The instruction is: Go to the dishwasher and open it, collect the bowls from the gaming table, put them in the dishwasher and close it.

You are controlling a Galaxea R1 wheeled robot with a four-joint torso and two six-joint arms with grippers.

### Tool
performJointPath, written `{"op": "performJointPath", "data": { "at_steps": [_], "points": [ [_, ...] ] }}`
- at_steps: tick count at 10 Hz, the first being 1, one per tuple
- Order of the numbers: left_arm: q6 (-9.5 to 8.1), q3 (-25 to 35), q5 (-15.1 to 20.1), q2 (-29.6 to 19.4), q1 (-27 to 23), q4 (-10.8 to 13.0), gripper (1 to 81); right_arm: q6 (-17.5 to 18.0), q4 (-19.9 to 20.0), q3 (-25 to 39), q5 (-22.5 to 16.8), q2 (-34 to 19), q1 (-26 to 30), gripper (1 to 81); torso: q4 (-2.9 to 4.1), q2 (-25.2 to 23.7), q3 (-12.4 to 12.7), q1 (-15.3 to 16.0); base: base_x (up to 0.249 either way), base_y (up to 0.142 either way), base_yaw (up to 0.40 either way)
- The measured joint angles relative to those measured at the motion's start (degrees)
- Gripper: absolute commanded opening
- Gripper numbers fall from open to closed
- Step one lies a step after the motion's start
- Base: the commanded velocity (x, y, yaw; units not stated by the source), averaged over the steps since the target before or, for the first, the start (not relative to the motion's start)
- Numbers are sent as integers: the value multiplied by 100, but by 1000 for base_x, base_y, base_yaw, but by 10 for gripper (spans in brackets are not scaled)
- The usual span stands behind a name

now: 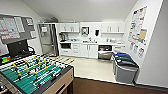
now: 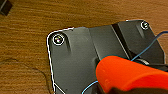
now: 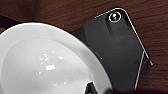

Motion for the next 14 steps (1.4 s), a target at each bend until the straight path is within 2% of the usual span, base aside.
{"op": "performJointPath", "data": {
  "at_steps": [6,14],
  "points": [
    [0,2,-2,6,-1,0,10,2,0,0,-1,0,-2,10,0,0,0,2,167,-88,0],
    [0,-1,0,-9,0,0,10,0,-5,0,5,21,-13,10,0,0,0,2,179,0,0]
  ]
}}
